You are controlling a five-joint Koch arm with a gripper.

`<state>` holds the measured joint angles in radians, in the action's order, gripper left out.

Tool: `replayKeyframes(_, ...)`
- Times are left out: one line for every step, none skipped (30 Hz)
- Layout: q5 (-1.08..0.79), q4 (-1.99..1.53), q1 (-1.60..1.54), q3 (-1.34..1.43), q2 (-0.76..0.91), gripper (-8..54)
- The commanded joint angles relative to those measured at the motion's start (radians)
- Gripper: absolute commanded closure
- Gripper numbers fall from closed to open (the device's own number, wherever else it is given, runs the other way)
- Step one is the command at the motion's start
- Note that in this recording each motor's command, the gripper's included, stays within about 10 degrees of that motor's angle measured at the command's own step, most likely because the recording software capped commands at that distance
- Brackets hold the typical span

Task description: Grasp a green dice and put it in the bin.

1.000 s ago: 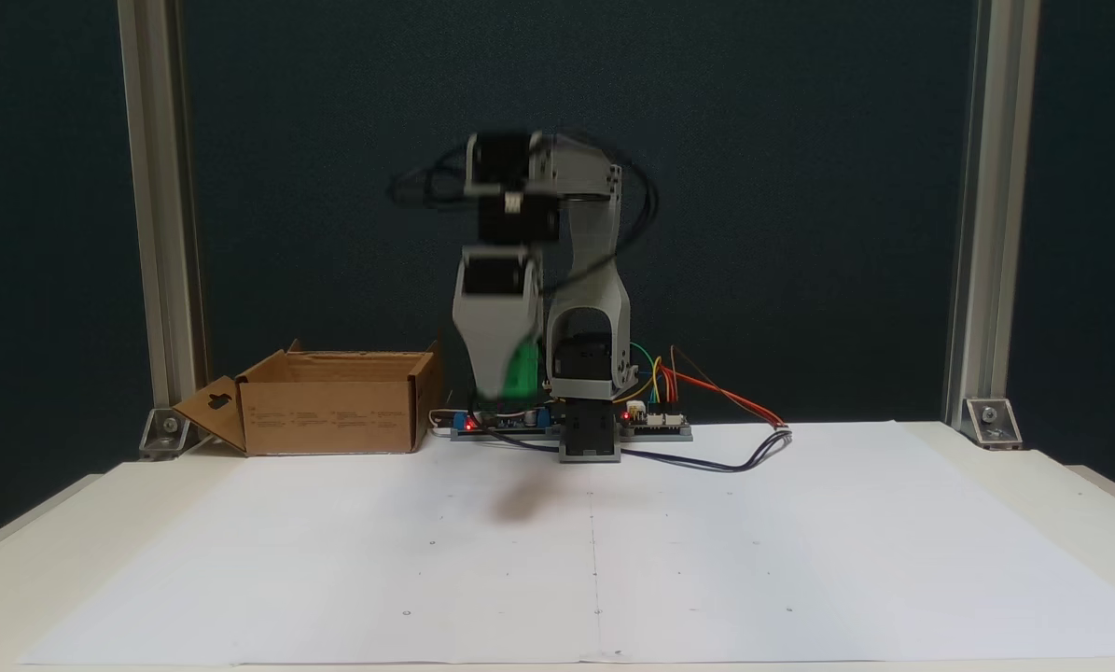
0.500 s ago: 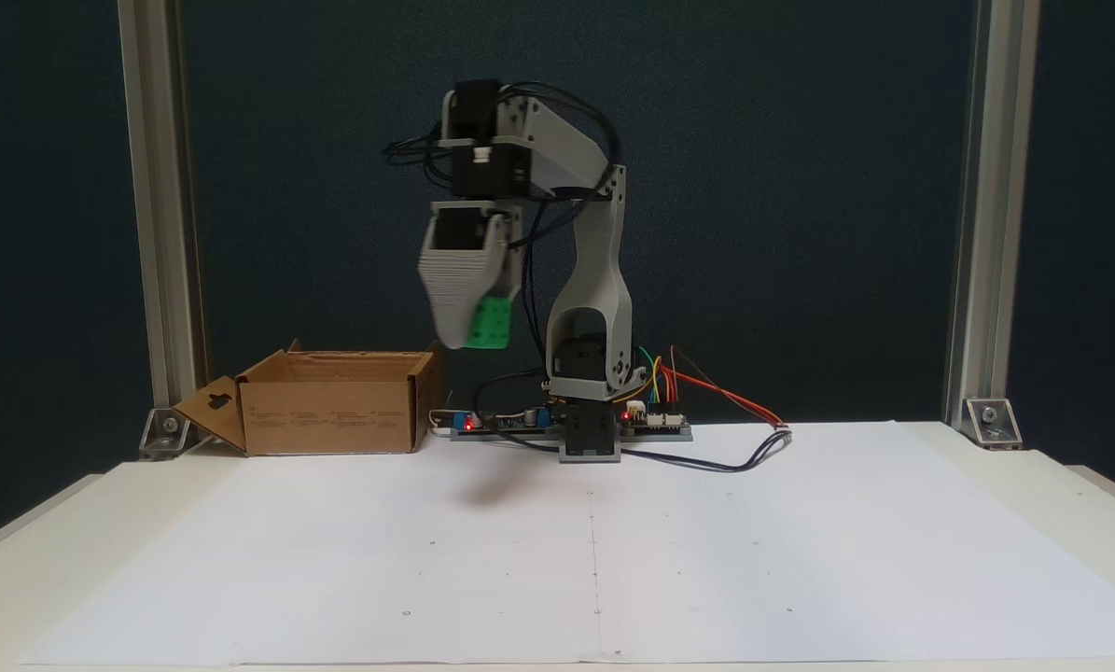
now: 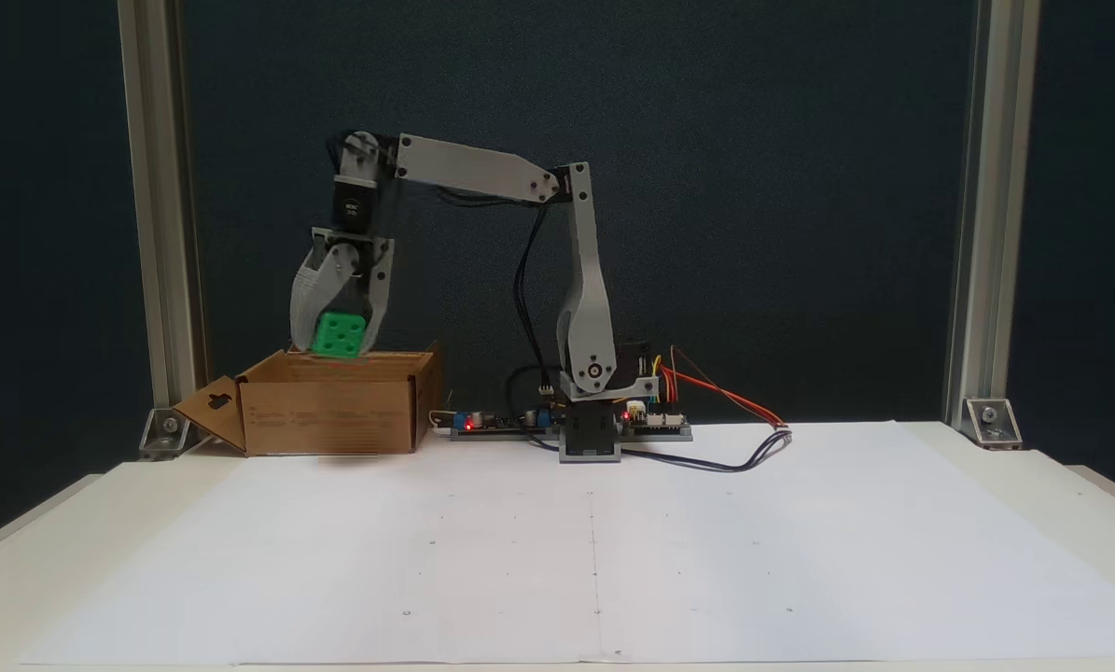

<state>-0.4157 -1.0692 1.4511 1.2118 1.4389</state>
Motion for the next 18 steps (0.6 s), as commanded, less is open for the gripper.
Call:
replayKeyframes(-0.089,0.008,0.054,-0.064,0.006,33.9)
replayKeyframes(-0.117,0.009,0.121,-0.067,0.000,33.9)
replayKeyframes(-0.129,0.008,0.158,-0.067,-0.003,33.8)
replayKeyframes(-0.158,0.011,0.227,-0.067,-0.031,33.8)
replayKeyframes(-0.178,0.008,0.281,-0.067,-0.040,33.9)
replayKeyframes(-0.184,0.014,0.310,-0.067,-0.057,33.9)
replayKeyframes(-0.193,0.023,0.333,-0.067,-0.066,33.8)
replayKeyframes(-0.204,0.035,0.353,-0.067,-0.080,33.9)
replayKeyframes(-0.210,0.069,0.377,-0.067,-0.117,33.9)
replayKeyframes(-0.213,0.094,0.394,-0.067,-0.140,33.8)
replayKeyframes(-0.216,0.120,0.405,-0.067,-0.161,33.9)
replayKeyframes(-0.227,0.129,0.416,-0.066,-0.181,33.9)
replayKeyframes(-0.233,0.135,0.422,-0.066,-0.193,33.9)
replayKeyframes(-0.239,0.138,0.425,-0.067,-0.209,33.9)
replayKeyframes(-0.242,0.141,0.425,-0.066,-0.219,33.9)
replayKeyframes(-0.242,0.149,0.425,-0.067,-0.230,33.9)
replayKeyframes(-0.242,0.152,0.425,-0.066,-0.233,33.9)
replayKeyframes(-0.242,0.153,0.425,-0.066,-0.238,33.8)
